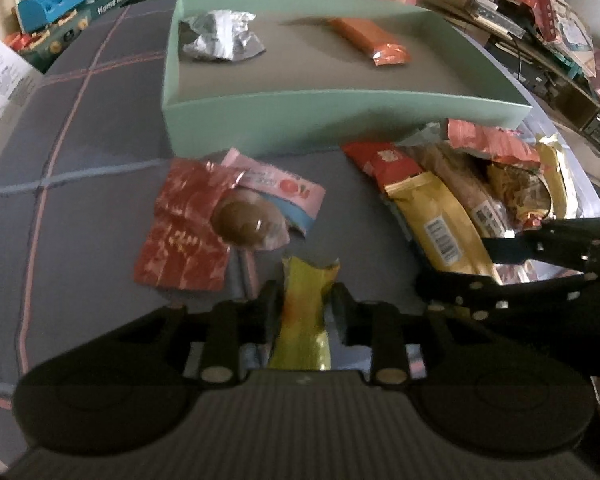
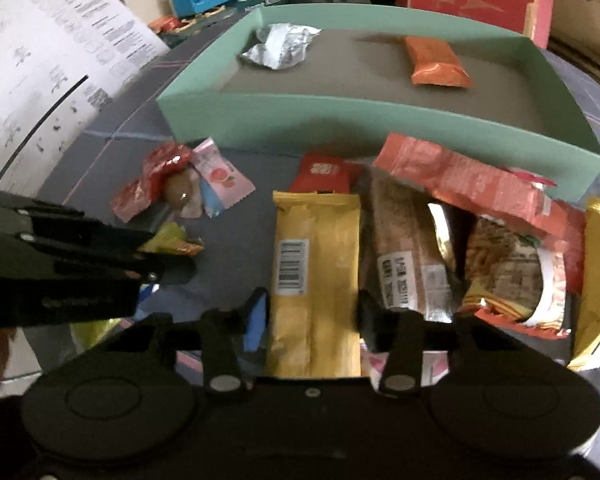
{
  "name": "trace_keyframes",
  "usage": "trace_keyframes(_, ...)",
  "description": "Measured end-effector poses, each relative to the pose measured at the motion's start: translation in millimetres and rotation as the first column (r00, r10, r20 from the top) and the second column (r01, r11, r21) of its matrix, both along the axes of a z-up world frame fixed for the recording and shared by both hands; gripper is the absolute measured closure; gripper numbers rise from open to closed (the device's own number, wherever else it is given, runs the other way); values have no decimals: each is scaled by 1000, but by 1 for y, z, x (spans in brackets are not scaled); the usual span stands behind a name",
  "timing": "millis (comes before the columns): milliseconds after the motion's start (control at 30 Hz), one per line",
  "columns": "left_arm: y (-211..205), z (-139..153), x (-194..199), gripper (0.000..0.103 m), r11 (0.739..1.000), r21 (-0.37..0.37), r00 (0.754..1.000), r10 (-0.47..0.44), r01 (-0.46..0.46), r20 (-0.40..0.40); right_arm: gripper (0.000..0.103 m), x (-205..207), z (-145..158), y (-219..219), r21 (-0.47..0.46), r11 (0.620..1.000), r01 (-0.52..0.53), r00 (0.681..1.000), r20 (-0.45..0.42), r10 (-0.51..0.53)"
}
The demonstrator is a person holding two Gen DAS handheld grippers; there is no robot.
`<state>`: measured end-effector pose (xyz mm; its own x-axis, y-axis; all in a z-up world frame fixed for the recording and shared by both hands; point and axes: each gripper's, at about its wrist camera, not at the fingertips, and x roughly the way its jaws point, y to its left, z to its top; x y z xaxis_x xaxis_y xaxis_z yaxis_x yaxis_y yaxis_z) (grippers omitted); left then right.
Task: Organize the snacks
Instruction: 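Grasp the yellow stick snack with left gripper while right grasps yellow bar, then lower yellow stick with left gripper while right lowers yellow bar into box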
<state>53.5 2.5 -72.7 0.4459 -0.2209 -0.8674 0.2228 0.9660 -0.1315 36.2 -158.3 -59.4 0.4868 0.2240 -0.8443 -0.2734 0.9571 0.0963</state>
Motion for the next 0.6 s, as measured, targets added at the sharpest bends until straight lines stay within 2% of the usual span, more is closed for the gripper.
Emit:
trace_keyframes(67,-1,2,0,80,1000,3,1000,7,-7,4,66,0,7,-5,29,1000,13,1000,12,-13)
trace_keyframes(100,0,3,-1,80,1000,-6,1000,7,-7,8,77,0,12,-8,44,999,19,1000,18,-20)
trace_keyframes(200,1,9,-5,81,1000,-19,1000,13,-13,15,83,1,21,-17,93,995,37,999,6,-38)
trace_keyframes(333,0,11,-7,81,1000,-5,1000,16,-16,14,82,0,18,-17,61,998,14,1000,2,-14)
trace_keyframes(433,2,11,-10,81,1000,5,1000,23,-23,14,71,-5,20,-15,30,999,26,999,25,-27)
trace_keyframes(467,3,12,-11,81,1000,4,1000,27,-27,16,63,-6,20,-16,28,999,36,999,25,-37)
trace_keyframes(600,9,14,-12,81,999,1,998,50,-50,29,61,-11,23,-17,48,998,42,999,24,-44)
